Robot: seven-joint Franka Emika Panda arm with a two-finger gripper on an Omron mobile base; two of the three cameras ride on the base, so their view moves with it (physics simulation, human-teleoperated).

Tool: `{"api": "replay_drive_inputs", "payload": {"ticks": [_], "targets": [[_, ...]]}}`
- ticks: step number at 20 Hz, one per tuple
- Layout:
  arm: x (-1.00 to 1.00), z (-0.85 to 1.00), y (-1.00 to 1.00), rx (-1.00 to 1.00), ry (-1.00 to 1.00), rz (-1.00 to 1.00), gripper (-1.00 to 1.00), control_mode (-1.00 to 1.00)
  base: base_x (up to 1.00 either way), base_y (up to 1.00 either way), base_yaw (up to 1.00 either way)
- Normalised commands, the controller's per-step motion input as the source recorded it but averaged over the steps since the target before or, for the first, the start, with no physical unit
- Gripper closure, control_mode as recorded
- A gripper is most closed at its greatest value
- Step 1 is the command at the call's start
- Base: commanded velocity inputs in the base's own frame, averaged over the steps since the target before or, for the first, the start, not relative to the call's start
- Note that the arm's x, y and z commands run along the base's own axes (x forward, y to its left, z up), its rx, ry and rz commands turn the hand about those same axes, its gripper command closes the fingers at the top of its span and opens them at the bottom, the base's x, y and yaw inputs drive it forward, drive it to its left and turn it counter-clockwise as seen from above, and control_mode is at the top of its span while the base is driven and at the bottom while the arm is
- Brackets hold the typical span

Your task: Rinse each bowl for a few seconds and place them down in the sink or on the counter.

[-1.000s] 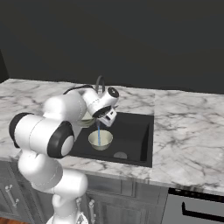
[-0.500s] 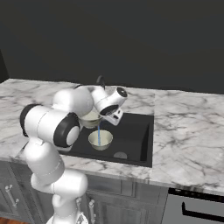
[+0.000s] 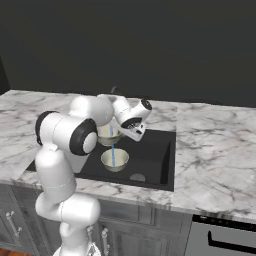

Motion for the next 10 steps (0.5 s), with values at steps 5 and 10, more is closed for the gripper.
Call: {"api": "replay_drive_inputs", "payload": {"ticks": [5,10], "targets": [[0.23,-0.06,-0.20,0.02,-0.02,0.08,1.00,-1.00,0.00,0.00,0.00],[0.01,-0.03,-0.28,0.03,-0.02,0.09,1.00,-1.00,0.00,0.00,0.00]]}}
